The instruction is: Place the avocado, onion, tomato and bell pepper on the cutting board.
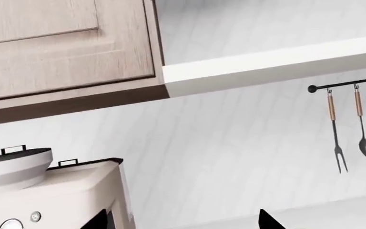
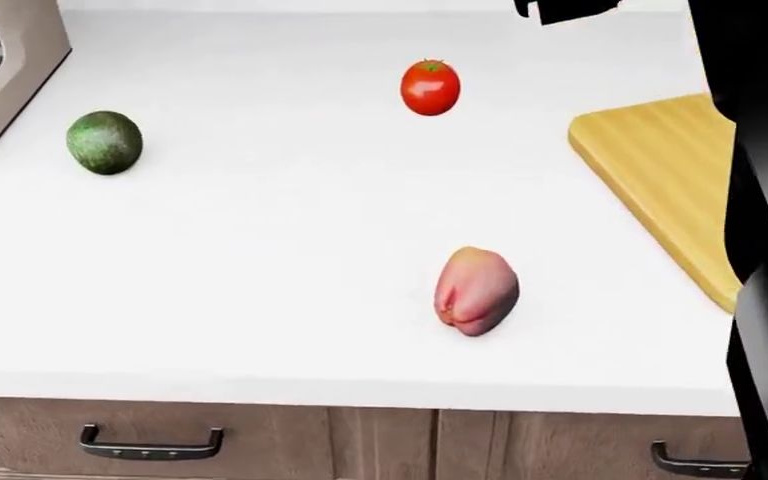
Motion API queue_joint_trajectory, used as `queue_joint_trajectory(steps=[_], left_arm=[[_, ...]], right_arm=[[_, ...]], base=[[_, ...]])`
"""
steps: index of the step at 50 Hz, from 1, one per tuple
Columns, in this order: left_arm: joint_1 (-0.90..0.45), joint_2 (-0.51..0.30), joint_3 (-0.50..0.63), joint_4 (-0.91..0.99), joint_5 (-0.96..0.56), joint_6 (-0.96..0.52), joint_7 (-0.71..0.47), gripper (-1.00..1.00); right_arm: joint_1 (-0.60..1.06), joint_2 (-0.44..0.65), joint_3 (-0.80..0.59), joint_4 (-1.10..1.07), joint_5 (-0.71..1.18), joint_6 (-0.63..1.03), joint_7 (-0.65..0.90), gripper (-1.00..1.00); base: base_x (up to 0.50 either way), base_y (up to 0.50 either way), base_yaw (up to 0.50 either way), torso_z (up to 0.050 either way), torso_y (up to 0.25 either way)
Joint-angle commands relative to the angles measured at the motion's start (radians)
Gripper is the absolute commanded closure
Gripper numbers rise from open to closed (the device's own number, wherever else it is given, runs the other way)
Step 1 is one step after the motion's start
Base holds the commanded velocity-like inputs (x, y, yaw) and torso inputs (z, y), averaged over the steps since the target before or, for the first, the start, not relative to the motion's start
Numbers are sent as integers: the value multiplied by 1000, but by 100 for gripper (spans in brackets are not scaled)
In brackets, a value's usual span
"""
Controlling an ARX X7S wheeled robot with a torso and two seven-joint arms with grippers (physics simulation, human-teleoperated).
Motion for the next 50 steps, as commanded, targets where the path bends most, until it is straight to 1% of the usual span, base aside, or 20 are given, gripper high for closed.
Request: queue_joint_trajectory(steps=[1,6,20,29,37,44,49,50], left_arm=[[-34,-38,-35,-11,-163,-24,-113,-100],[-13,-46,-45,-9,-214,-19,-153,-100],[-18,-82,-69,-17,-346,-16,-252,-100],[-15,-98,-55,-30,-372,7,-273,-100],[-32,-106,-58,-29,-404,-3,-291,-100],[-13,-114,-59,-27,-428,6,-304,-100],[-17,-124,-59,-21,-446,1,-318,-100],[-20,-126,-62,-20,-452,-2,-321,-100]], right_arm=[[34,7,-13,-1,12,24,-4,-100],[25,4,-15,-1,14,17,-3,-100],[25,2,-20,-16,27,29,-3,-100],[17,-1,-23,-2,31,17,-2,-100],[20,-1,-32,9,36,13,-5,-100],[-18,10,-28,50,34,-21,-9,-100],[-28,15,-23,80,41,-44,-23,-100],[-22,30,-54,86,38,-26,-26,-100]], base=[[500,0,0,0,0],[500,49,0,0,0],[500,122,0,0,1],[500,157,0,0,0],[500,148,0,0,1],[500,117,0,0,1],[38,0,0,0,2],[0,0,0,0,0]])
